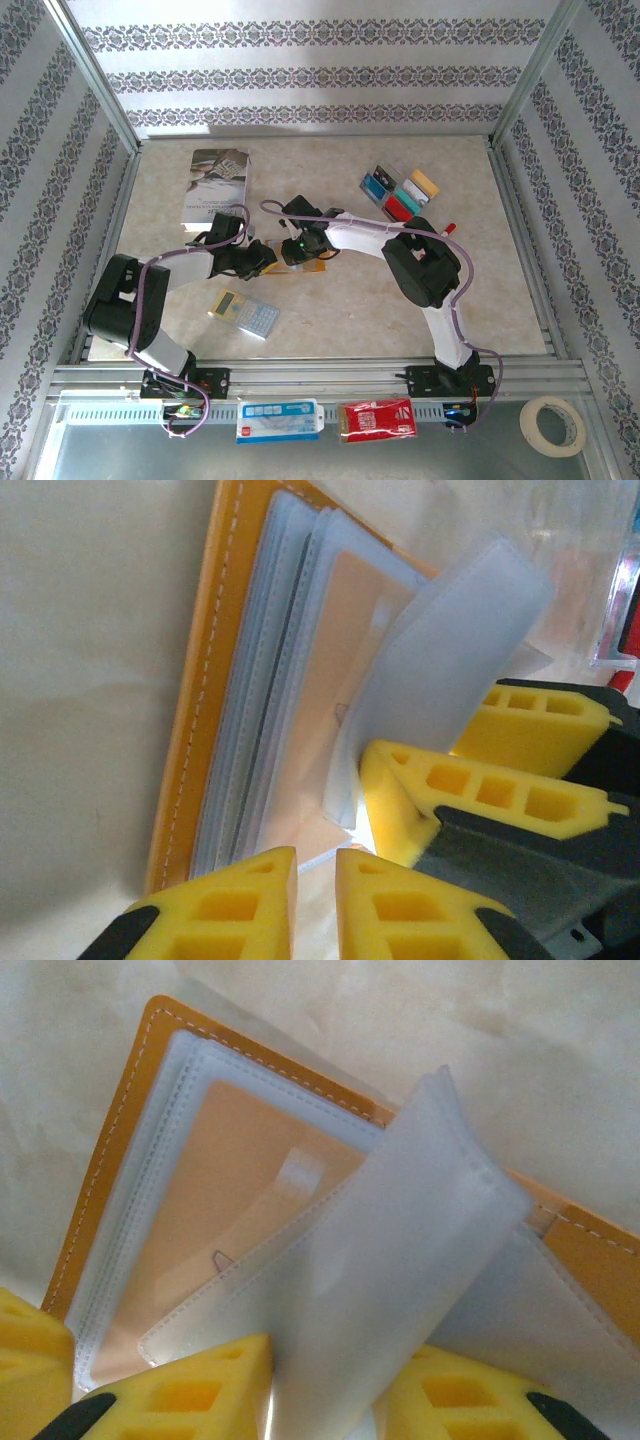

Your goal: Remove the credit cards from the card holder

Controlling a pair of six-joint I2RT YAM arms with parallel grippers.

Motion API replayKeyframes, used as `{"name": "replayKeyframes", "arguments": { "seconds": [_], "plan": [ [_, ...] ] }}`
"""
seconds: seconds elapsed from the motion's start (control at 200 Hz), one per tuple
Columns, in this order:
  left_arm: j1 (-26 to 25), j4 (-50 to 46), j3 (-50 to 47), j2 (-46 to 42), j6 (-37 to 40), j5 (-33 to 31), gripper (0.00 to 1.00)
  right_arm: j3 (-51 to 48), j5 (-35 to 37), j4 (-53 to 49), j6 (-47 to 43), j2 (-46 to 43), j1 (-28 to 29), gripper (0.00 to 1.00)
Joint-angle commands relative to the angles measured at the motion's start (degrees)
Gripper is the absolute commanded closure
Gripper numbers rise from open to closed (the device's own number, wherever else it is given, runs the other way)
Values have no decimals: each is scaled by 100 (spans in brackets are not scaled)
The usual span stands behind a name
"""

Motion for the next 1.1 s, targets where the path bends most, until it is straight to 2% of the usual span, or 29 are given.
{"name": "replayKeyframes", "arguments": {
  "seconds": [0.0,0.115,0.43,0.654,0.839,1.099],
  "plan": [
    [-59,235,134,91,-63,-2,85,-295,-182,-325,46,208,6,70],
    [-60,379,99,144,-146,16,89,-297,-206,-297,39,205,-8,71],
    [-55,364,167,366,-206,-80,89,-390,-205,-169,134,67,-60,70],
    [-53,-56,66,457,4,-354,89,-252,216,-330,256,-79,-69,65],
    [-59,44,-2,430,43,-228,89,-387,1103,-457,637,-484,-113,60],
    [-59,105,82,449,60,-85,89,-896,1168,-59,844,-1155,-237,58]
  ]
}}
